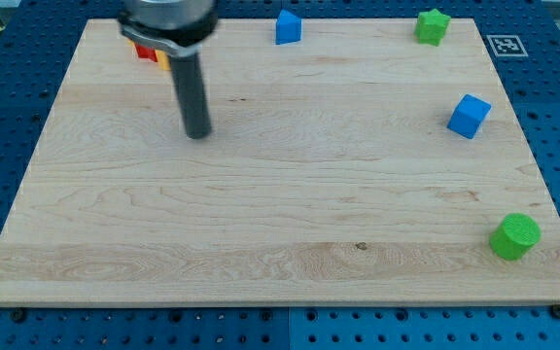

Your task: Push the group of blocks right and down a bit

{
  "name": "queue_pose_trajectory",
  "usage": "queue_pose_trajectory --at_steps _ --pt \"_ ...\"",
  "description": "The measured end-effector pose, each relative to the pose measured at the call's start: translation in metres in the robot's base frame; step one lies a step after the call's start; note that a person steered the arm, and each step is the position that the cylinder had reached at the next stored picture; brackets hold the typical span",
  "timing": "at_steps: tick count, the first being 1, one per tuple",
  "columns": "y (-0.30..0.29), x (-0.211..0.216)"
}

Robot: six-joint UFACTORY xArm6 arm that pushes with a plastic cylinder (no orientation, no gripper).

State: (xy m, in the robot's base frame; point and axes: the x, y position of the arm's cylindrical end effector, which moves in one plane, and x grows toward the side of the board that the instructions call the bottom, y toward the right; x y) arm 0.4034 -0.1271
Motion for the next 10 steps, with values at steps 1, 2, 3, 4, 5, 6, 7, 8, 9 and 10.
queue_pose_trajectory --at_steps 1,2,3,4,5,6,7,8,9,10 --pt "-0.051 -0.039" --pt "-0.093 -0.086" --pt "-0.108 -0.108" --pt "-0.108 -0.108" --pt "-0.112 -0.113" --pt "-0.121 -0.124" --pt "-0.121 -0.125" --pt "-0.121 -0.125" --pt "-0.132 -0.136" --pt "-0.145 -0.18"
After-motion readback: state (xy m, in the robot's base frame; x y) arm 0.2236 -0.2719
